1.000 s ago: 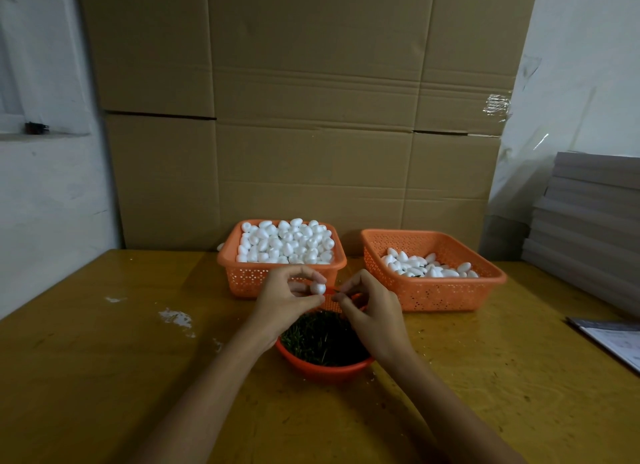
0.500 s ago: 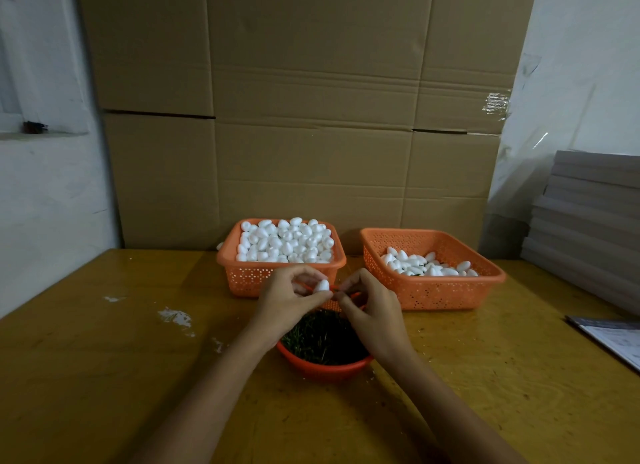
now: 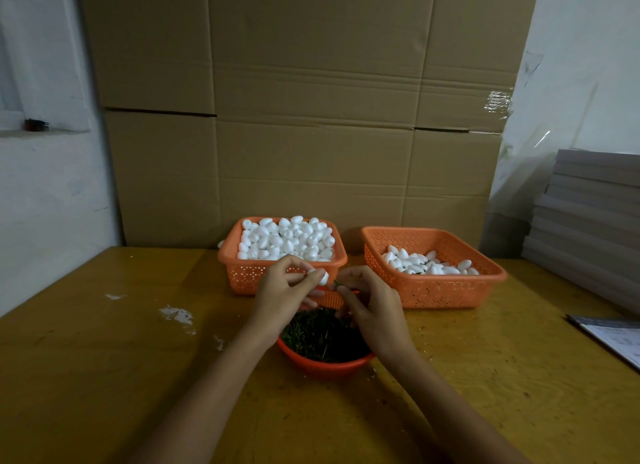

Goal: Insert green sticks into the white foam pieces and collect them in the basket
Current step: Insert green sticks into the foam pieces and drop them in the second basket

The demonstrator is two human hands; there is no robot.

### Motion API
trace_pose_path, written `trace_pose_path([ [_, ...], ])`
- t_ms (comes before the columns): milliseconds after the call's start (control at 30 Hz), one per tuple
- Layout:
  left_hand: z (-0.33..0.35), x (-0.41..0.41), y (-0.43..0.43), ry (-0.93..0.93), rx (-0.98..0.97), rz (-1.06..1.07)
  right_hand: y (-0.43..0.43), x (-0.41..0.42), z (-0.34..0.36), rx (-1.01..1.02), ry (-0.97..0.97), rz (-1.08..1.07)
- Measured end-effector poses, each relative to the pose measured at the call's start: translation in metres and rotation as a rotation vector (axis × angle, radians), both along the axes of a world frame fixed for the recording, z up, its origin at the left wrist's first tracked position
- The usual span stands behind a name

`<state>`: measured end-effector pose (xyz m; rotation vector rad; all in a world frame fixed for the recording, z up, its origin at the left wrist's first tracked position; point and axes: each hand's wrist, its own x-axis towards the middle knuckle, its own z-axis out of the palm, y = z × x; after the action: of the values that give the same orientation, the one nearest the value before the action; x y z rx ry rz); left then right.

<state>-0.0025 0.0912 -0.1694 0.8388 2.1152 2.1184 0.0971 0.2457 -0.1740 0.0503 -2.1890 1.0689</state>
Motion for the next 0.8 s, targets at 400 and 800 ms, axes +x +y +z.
trace_pose_path([
  [400,0.0067,0.0023,-0.0018,-0.035,-0.008,-0.087,-0.0013,0.0029,0.0007,0.019,0.033,-0.007],
  [800,0.0055,0.0048,-0.0023,0.046,-0.029,-0.126,0.0005,0.0009,-0.0032,0.070,0.057,0.013],
])
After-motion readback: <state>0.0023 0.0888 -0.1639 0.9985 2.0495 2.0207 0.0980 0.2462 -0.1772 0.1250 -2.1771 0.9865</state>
